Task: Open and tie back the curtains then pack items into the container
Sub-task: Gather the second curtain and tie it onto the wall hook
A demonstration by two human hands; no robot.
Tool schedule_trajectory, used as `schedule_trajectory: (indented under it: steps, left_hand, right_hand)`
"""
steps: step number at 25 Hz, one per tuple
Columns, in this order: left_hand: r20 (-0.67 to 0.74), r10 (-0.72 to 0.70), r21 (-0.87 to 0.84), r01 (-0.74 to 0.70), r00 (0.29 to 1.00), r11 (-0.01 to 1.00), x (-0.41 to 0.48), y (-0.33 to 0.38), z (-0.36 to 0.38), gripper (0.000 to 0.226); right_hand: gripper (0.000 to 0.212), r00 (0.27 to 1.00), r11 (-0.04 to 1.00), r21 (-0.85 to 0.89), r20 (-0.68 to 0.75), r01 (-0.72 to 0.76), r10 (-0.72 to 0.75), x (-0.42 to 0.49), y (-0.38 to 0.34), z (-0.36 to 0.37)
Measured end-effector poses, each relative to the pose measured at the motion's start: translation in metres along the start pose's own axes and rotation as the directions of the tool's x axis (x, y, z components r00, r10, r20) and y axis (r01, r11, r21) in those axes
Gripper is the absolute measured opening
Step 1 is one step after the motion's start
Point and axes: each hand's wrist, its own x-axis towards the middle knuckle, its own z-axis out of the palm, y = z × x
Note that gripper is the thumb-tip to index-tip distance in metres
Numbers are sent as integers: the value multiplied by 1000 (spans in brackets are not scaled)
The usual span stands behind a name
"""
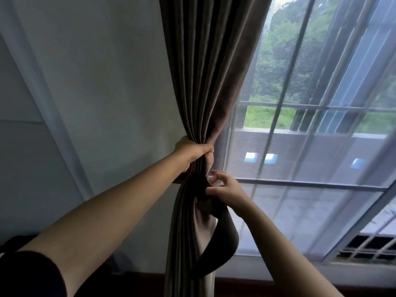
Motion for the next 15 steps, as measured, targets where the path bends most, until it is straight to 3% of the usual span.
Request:
schedule_trajectory:
  steps: [5, 8, 12, 15]
  left_hand:
    - [74, 9, -69, -4, 997, 998, -1, 1, -2, 68]
    - [66, 3, -26, -2, 998, 1000, -1, 2, -4, 83]
    - [-112, 4, 81, 5, 994, 997, -4, 3, -2, 58]
    - [-84, -3, 75, 9, 996, 997, -4, 4, -3, 48]
  right_hand:
    - [21, 971, 891, -390, 44, 234, -236, 0, -7, 27]
    - [20, 950, 807, -502, 117, 309, -291, 1, -1, 43]
    - [18, 948, 845, -435, 80, 312, -309, -4, 5, 61]
    - [18, 971, 969, -144, -100, 199, -215, -5, 4, 66]
